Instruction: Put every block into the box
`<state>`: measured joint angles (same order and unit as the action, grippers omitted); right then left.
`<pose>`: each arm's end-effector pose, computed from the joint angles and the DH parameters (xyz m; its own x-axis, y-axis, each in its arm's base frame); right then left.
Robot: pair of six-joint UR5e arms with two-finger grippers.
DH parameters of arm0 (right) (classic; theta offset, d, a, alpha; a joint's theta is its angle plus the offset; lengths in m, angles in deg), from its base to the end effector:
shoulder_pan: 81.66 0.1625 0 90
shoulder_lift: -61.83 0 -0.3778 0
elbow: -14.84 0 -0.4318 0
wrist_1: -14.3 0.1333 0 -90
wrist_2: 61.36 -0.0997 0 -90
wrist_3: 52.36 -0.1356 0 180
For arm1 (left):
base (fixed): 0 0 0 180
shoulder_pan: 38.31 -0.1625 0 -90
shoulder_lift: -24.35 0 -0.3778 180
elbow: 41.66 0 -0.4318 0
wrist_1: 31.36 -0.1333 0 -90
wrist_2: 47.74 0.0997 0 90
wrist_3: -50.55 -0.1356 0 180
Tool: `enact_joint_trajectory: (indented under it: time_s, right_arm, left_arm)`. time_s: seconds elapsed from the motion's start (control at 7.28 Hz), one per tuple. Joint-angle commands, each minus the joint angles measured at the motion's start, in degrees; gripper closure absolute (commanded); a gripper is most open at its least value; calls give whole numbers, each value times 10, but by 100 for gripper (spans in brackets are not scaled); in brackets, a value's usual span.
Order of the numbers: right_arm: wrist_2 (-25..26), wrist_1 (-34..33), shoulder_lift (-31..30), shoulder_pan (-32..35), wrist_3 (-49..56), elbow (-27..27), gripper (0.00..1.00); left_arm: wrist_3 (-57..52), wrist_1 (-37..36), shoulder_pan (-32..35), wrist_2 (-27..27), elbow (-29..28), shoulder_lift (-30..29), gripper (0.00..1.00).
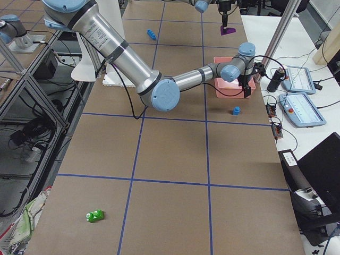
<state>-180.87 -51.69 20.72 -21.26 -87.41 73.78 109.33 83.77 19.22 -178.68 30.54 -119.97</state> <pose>-0.3614 -0.7708 0.3001 0.6979 -0.2138 0.6835 -0.0401 0.9412 0.3353 0.3874 -0.6915 0.0868 0.3879 0.1198 -0.9139 0.1481 0.9705 0.1901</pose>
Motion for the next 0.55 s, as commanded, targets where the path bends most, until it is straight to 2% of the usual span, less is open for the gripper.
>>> enact_joint_trajectory:
  time_s: [0.0,0.27,0.41]
  right_arm:
    - [66,22,6,-19,0,-45,0]
    - [72,80,37,-27,-4,-136,0]
    - [73,82,38,-34,-5,-152,1]
  left_arm:
    - [62,91,-69,142,-152,-98,100]
    - [63,92,-81,158,-167,-106,100]
    - [63,94,-93,198,-185,-118,100]
